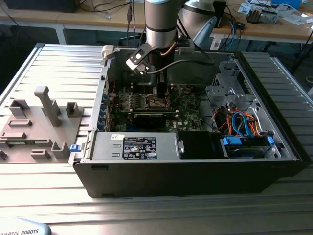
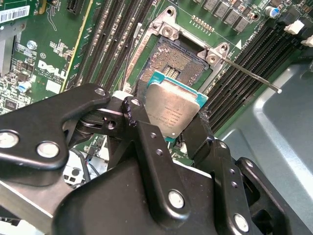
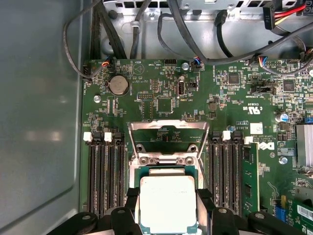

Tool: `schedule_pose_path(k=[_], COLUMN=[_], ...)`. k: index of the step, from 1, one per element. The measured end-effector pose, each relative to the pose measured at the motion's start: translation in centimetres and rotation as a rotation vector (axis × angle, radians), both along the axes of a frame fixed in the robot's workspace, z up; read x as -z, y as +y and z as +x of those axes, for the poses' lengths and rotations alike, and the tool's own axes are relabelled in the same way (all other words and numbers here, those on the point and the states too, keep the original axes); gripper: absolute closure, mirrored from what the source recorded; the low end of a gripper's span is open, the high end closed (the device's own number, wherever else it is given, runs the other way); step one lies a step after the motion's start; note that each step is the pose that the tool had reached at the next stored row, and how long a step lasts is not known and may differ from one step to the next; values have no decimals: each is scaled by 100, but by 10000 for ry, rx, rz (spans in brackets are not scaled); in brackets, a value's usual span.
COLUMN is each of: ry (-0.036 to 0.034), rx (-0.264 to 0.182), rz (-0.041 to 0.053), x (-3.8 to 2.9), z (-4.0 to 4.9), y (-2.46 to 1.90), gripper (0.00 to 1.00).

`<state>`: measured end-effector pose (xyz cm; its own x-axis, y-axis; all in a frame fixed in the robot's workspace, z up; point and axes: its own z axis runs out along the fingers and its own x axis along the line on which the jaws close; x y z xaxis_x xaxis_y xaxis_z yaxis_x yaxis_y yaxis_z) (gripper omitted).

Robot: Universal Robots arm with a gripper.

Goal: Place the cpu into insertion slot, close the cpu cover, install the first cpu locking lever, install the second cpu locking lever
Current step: 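Place the cpu into insertion slot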

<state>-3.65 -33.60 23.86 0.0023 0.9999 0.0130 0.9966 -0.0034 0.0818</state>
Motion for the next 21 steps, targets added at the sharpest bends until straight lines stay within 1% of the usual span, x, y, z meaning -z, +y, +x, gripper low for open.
schedule_pose_path(k=[4, 6, 16, 18, 21], ry=[0, 0, 0, 0, 0], rx=[0, 0, 0, 0, 0], rz=[1, 0, 1, 0, 1], x=[6, 67, 90, 114, 119], z=[0, 0, 0, -1, -1], y=[0, 0, 0, 0, 0], gripper=[46, 46, 46, 46, 46])
